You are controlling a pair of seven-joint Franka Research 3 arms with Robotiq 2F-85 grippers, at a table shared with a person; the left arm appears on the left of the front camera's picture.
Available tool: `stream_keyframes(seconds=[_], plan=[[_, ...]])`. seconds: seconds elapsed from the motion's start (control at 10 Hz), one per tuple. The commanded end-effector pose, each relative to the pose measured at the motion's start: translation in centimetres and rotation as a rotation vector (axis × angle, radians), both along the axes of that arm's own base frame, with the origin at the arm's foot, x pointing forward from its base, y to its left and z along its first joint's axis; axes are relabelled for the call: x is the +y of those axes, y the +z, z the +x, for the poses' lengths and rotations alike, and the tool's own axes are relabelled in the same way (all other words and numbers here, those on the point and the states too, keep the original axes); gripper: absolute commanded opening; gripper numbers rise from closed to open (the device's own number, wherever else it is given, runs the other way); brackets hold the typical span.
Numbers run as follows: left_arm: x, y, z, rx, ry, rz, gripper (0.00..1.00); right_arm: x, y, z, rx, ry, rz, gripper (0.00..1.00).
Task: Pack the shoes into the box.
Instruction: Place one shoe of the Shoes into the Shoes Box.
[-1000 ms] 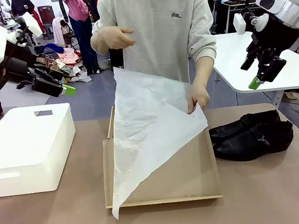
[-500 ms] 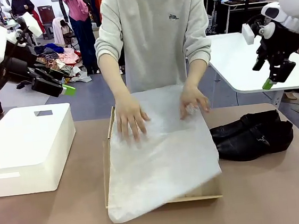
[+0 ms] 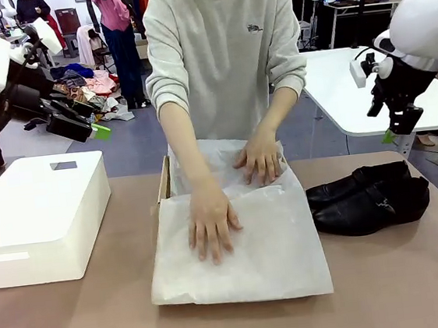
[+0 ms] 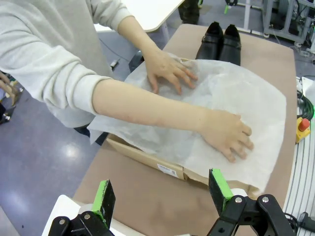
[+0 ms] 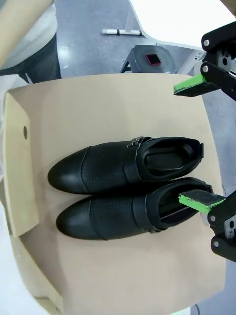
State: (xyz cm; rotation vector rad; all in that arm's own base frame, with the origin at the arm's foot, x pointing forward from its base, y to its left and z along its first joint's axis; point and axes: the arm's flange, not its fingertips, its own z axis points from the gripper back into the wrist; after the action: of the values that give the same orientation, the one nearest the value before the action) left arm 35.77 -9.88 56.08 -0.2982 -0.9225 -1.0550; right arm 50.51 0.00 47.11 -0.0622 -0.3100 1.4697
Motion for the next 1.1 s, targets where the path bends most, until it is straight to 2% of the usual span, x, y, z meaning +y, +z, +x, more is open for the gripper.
stream_keyframes(seconds=[0.0,0.3,0.4,1.0], plan=[[0.1,-0.1,0.1,0.002,-0.010,-0.008,1.00,-1.0,-0.6,1.7,0.004,0.028,-0.002,1.00],[0.1,-0.1,0.1,0.002,-0.010,-0.008,1.00,-0.8,-0.7,1.7,0.030,-0.009,0.002,1.00],[0.1,-0.1,0.1,0.002,-0.010,-0.008,1.00,-0.8,-1.7,1.3,0.029,-0.004,-0.013,1.00],[0.1,-0.1,0.1,0.002,-0.010,-0.008,1.00,-1.1,-2.1,1.8,0.024,0.020,-0.027,1.00]])
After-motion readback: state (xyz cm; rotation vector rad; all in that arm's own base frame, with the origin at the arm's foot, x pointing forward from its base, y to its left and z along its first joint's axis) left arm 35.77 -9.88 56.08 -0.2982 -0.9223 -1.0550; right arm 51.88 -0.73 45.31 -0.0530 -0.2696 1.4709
